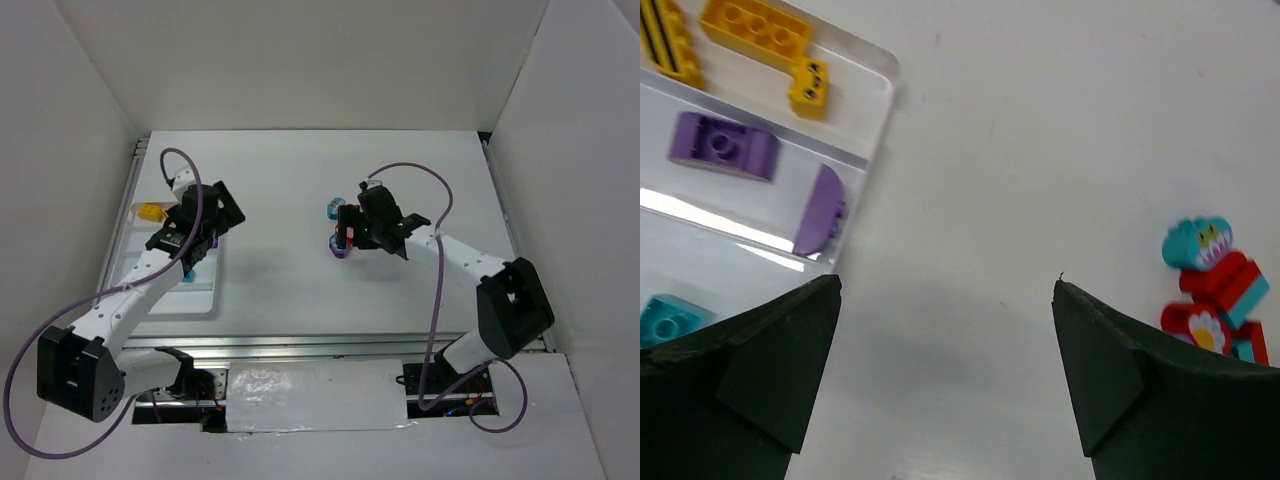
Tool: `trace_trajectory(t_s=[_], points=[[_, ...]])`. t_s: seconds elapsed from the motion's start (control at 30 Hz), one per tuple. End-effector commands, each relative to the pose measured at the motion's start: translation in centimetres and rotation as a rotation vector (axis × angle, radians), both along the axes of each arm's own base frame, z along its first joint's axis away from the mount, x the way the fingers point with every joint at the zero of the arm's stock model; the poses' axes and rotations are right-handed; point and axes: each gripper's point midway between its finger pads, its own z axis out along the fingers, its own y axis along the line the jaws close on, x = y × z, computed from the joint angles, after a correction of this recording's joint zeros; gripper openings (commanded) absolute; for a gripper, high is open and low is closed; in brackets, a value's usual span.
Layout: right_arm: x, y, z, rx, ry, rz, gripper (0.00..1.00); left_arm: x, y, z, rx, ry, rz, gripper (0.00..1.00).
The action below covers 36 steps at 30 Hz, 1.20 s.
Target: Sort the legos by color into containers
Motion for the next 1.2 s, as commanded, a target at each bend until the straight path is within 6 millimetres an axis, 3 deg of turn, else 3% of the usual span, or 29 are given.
trace_trajectory(t_s=[0.0,0.03,0.23,0.43,0.53,0.67,0.77,0.8,0.87,1.03,1.07,1.17], points=[[2.0,1.3,0.2,-0.035,-0.028,0.035,0.96,-1.8,-3.1,-0.1,0.026,0.031,-0.169,1.00],[2.2,1.6,-1.3,-0.071,-0.002,0.046,0.96,-2.2,-4.2,0.0,0.020,0.027,-0.209,0.99],[3.7,2.8,-3.9,-0.138,0.027,0.096,0.95,-4.7,-6.0,0.4,0.018,0.021,-0.328,0.99],[4.9,3.5,-5.4,-0.160,0.035,0.119,0.92,-5.8,-7.0,0.9,-0.004,-0.002,-0.391,0.99],[5.0,3.9,-6.2,-0.164,0.049,0.140,0.84,-5.8,-7.2,0.7,-0.001,0.003,-0.397,0.99],[4.9,4.6,-6.7,-0.170,0.042,0.161,0.82,-5.7,-7.4,0.5,-0.004,0.006,-0.407,0.99],[4.8,5.0,-7.1,-0.173,0.050,0.181,0.72,-5.7,-7.5,0.4,-0.005,0.010,-0.411,0.99],[4.8,5.1,-7.1,-0.175,0.051,0.181,0.60,-5.7,-7.6,0.3,-0.005,0.012,-0.411,1.00],[4.6,5.6,-6.9,-0.165,0.042,0.190,0.49,-5.7,-7.6,0.1,-0.006,0.017,-0.409,1.00],[3.7,6.9,-5.4,-0.120,-0.012,0.216,0.34,-5.7,-7.9,0.1,-0.019,0.013,-0.420,1.00],[3.7,7.0,-5.2,-0.111,-0.014,0.218,0.13,-5.6,-7.9,0.3,-0.022,0.009,-0.421,1.00],[2.9,7.5,-4.1,-0.080,-0.031,0.222,0.10,-5.7,-7.9,0.3,-0.030,0.007,-0.416,1.00]])
